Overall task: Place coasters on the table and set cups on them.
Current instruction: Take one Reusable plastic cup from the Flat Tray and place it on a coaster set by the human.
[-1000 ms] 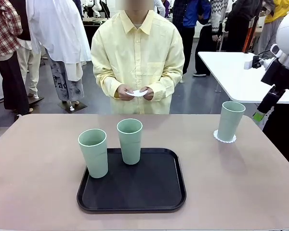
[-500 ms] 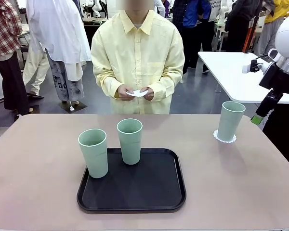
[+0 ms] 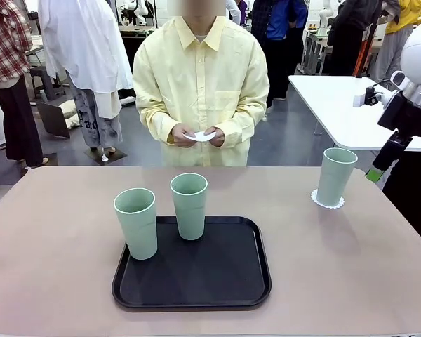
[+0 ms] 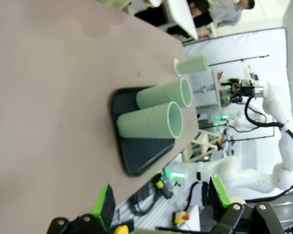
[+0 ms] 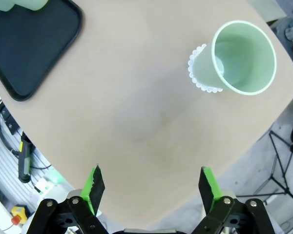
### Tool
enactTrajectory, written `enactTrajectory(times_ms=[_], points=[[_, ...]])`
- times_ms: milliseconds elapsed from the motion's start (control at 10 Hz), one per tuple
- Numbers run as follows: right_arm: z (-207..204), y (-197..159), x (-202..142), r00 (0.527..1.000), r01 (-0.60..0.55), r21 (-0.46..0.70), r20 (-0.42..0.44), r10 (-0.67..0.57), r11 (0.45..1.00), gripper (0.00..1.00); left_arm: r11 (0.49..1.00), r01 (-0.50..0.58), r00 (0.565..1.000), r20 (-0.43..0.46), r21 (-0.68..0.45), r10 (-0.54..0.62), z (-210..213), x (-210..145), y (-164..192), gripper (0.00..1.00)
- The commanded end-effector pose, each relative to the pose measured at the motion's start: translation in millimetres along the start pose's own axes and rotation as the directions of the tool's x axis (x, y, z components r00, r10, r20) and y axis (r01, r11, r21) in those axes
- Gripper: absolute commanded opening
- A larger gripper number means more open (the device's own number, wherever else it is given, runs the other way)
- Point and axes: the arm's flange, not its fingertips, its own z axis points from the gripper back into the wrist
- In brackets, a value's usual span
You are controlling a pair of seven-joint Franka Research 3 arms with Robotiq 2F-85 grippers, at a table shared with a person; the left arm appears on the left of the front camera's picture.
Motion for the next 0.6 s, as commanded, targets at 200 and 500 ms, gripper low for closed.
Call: enactTrajectory(times_ms=[200,500], points=[[-3.5,-0.7,-0.9,1.0,-0.009,-0.022,-0.019,0.009,1.0,1.0,1.0,0.017,1.0,0.01,-0.018,-0.017,1.1,0.5,-0.3,1.0],[17.4,-32.0,-42.8,0.977,0.175,0.203,0.087,-0.196,0.963,1.0,1.0,0.017,1.0,0.01,-0.018,-0.017,1.1,0.5,-0.3,1.0]])
